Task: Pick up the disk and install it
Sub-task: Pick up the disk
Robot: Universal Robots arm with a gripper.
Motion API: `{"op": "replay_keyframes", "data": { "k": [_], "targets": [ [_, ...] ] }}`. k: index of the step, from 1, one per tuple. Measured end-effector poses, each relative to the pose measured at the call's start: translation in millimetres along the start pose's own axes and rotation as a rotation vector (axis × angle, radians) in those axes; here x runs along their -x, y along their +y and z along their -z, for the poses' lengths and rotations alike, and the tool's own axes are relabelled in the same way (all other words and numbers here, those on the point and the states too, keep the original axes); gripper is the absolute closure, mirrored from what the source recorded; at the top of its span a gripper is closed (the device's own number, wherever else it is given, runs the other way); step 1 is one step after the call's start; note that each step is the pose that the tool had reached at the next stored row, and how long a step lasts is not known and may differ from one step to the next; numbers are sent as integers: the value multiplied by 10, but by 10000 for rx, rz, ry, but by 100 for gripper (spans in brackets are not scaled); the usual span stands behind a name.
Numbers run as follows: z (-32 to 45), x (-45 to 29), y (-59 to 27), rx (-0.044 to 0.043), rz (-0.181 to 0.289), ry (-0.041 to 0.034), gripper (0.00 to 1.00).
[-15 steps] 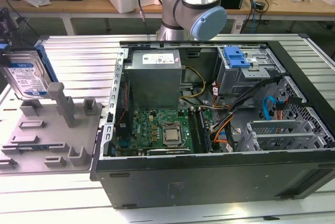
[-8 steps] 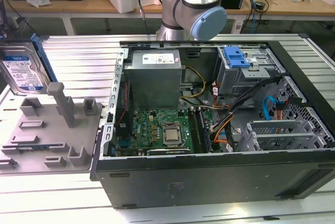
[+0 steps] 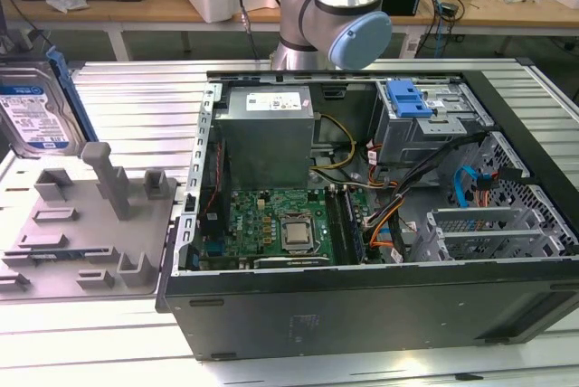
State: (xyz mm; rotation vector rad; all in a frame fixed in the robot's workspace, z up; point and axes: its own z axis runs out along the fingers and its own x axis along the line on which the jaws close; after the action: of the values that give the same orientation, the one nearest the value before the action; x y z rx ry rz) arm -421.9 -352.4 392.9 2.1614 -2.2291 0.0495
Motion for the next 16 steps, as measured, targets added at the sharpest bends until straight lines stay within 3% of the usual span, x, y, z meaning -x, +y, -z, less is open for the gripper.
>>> {"op": "replay_keyframes", "data": {
  "k": [7, 16],
  "targets": [
    [156, -7, 0, -1, 0, 74, 63],
    [494, -24, -1, -9, 0, 170, 63]
  ]
}}
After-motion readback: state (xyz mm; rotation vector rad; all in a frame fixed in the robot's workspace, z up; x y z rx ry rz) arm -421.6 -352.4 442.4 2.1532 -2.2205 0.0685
